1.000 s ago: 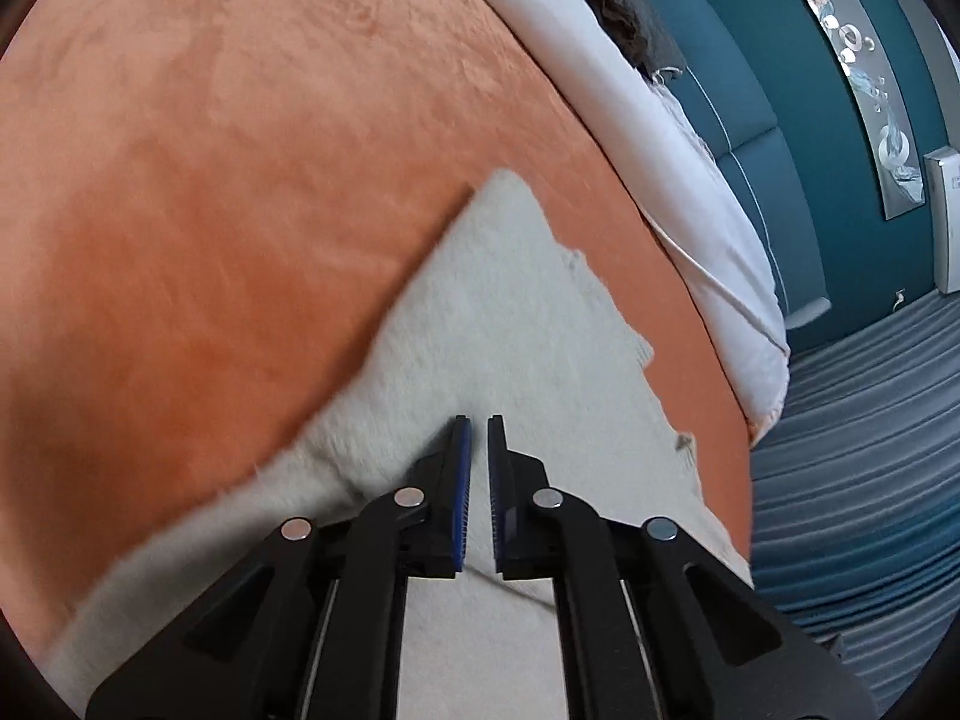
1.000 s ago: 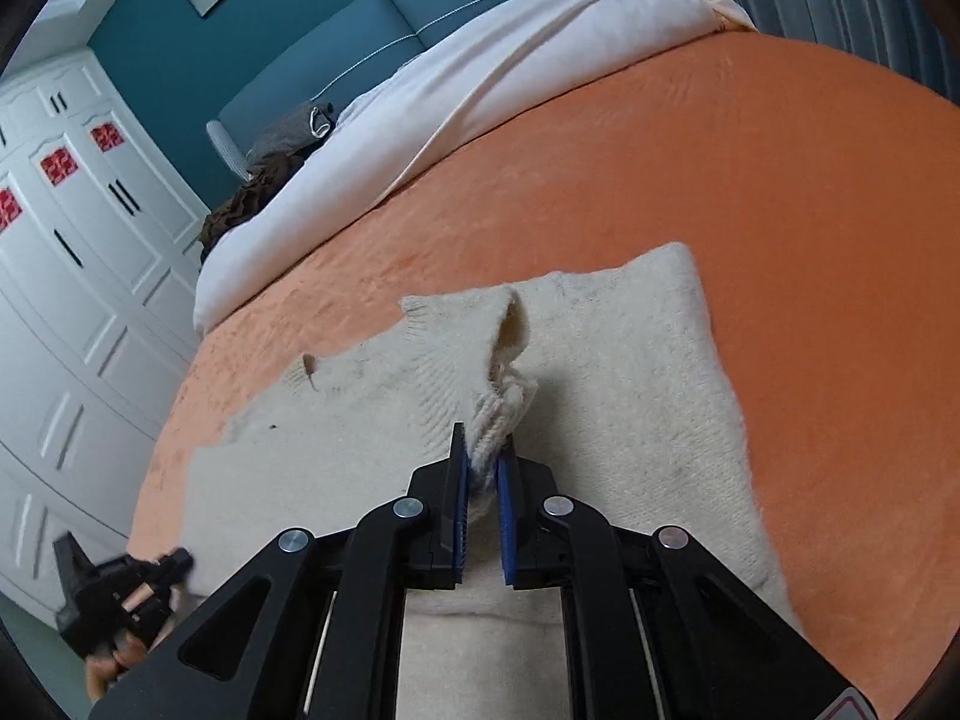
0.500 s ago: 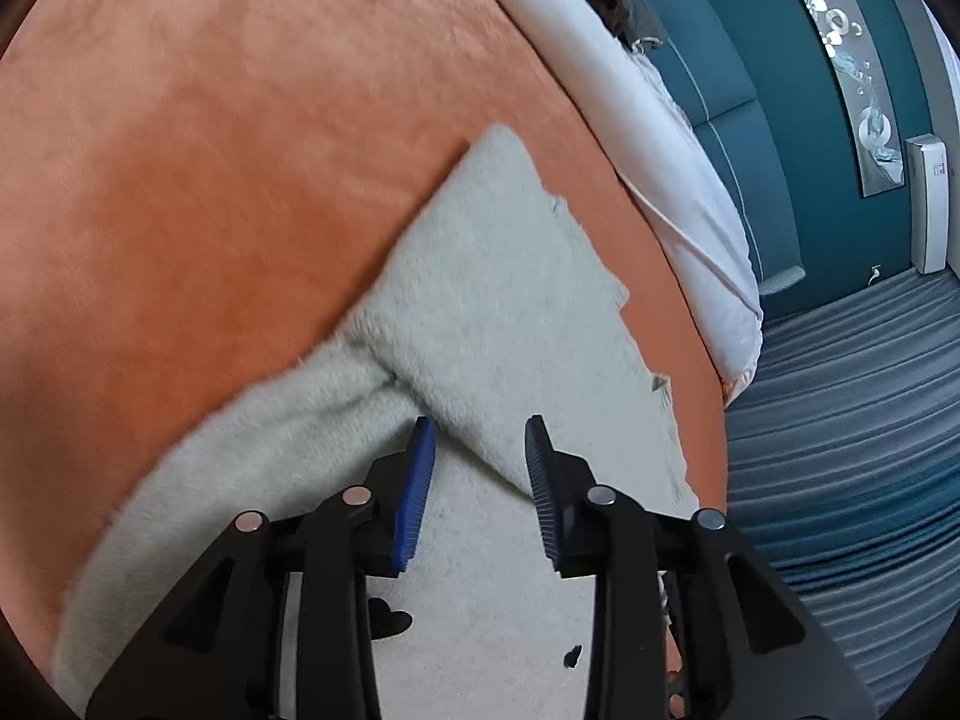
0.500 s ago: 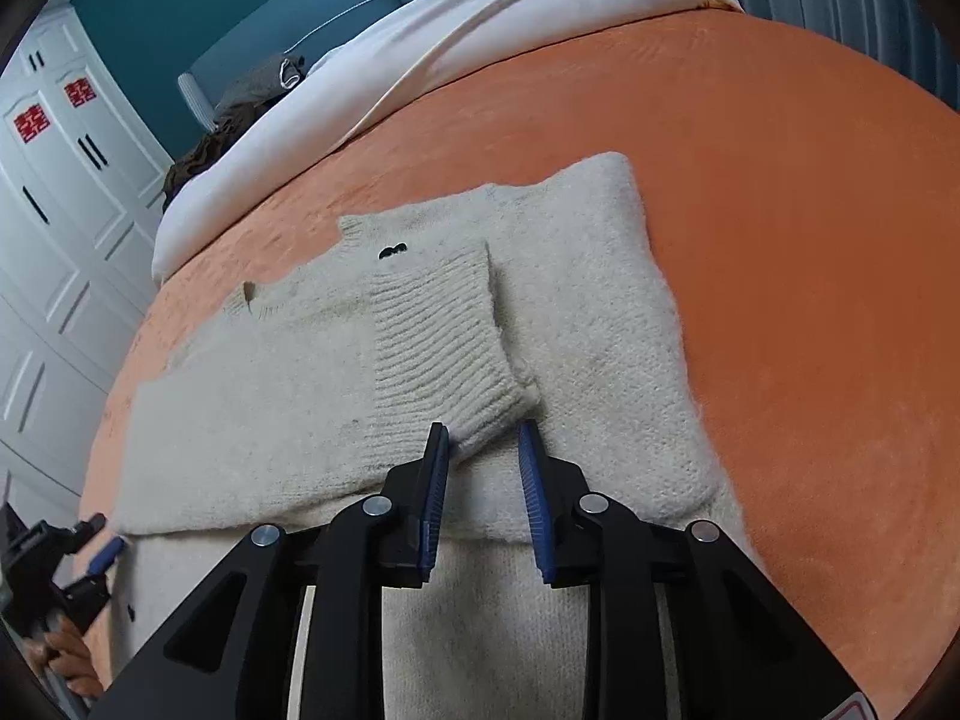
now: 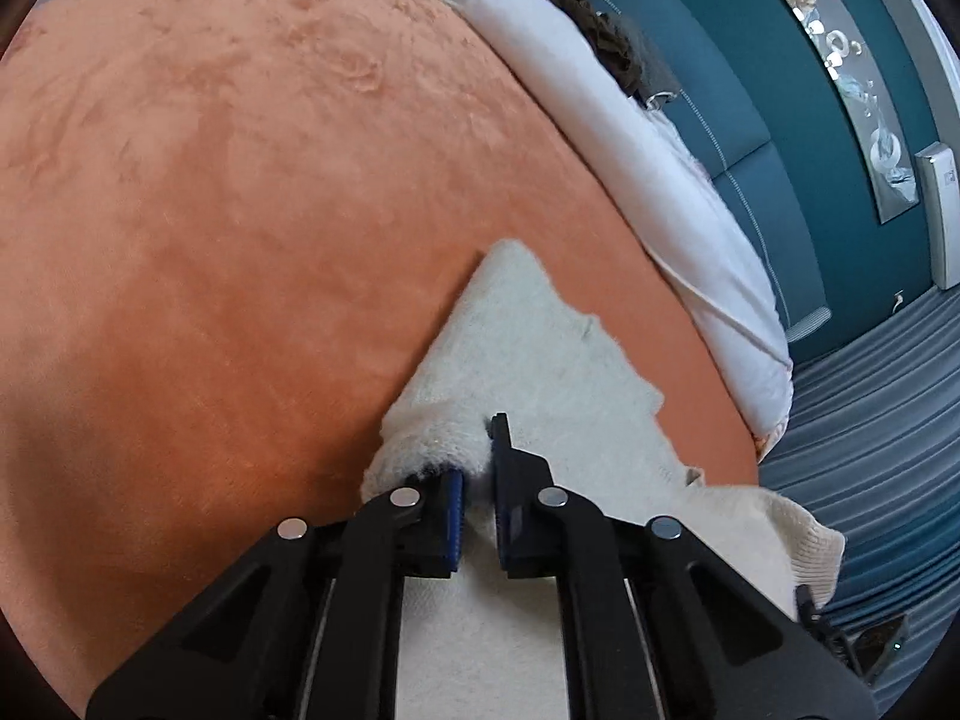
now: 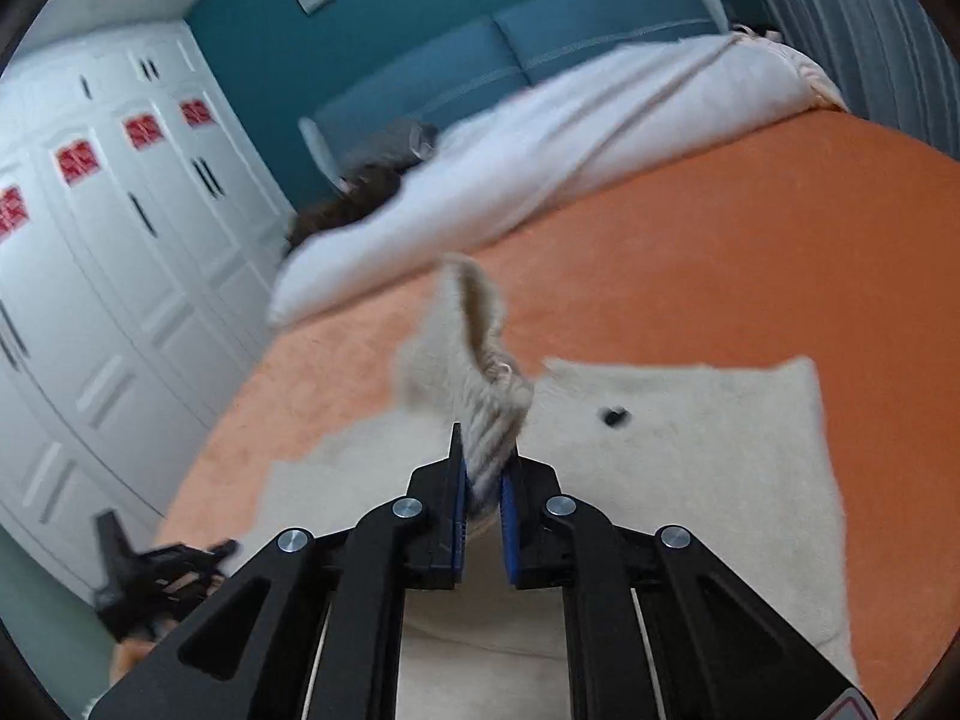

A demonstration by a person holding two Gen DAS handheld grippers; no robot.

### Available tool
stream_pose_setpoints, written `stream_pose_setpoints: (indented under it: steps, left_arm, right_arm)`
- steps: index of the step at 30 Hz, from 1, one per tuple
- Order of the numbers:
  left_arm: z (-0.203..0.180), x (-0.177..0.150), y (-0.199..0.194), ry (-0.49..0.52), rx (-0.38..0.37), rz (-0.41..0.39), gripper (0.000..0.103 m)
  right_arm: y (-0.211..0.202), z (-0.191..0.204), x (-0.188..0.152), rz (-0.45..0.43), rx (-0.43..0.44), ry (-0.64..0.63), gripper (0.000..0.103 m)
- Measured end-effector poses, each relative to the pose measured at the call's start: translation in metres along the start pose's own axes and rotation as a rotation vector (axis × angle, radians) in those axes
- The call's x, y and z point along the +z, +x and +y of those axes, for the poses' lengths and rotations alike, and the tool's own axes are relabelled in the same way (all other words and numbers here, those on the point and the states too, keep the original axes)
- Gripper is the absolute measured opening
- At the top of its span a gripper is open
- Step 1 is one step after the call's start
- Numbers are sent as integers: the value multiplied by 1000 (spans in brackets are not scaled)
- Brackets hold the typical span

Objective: Fold small clothes

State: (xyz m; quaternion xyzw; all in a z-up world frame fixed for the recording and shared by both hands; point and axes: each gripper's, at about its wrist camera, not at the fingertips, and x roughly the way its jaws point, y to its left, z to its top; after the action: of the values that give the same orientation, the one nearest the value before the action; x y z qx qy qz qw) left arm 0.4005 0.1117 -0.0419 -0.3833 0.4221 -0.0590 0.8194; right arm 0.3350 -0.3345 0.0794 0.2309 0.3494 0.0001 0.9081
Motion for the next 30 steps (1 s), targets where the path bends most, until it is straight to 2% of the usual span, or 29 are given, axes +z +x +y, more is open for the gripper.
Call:
stream_pose_setpoints:
  steps: [2, 3, 5, 7, 8, 9, 10, 11, 13, 14, 16, 17, 20, 22, 26, 30]
  left_arm:
    - [10, -9, 4, -14, -7, 16, 7]
    - [11, -12, 3, -6, -12, 11, 7]
    - [6, -16, 0, 58, 1, -6, 8]
    - [3, -21, 2, 118, 19, -16, 9]
    - [3, -23, 2, 135, 23, -20, 9]
    - [3, -24, 2, 149, 29, -22, 9]
    - [3, -25, 2, 163, 33, -25, 9]
    - [2, -26, 1, 177, 37, -32, 10]
    - [1, -27, 2, 198, 39, -40, 10]
    - [1, -29, 3, 217, 41, -50, 10]
    - [1, -32, 2, 236, 44, -64, 10]
    - [0, -33, 2, 243, 50, -68, 11]
    - [-3, -35, 2, 270, 71, -74, 11]
    - [-5, -36, 2, 286, 82, -76, 11]
    - [-6, -38, 3, 307, 94, -77, 11]
    - [-7, -39, 4, 323, 100, -77, 11]
  right_arm:
    - [41, -37, -25, 159, -135, 60, 8]
    - [41, -50, -33, 164, -121, 104, 8]
    - [18, -52, -34, 74, -59, 142, 8]
    - [8, -51, -35, 34, -46, 143, 8]
    - [19, -55, -41, 79, -94, 117, 9]
    - [36, -60, -47, 159, -133, 92, 9]
    - [41, -61, -52, 176, -133, 75, 8]
    - [32, -58, -48, 151, -135, 66, 10]
    - [9, -47, -41, 101, -224, 52, 25]
    - [-10, -38, -39, 35, -255, 41, 25]
    - [-29, -14, -31, -32, -211, 6, 25]
    - [-29, 0, -26, -31, -168, -20, 25]
    - [17, 73, -11, 95, 6, -179, 26]
    - [59, 117, -8, 175, 61, -272, 42]
    - [148, 189, -9, 311, 81, -382, 44]
    - [203, 235, -14, 383, 54, -462, 50]
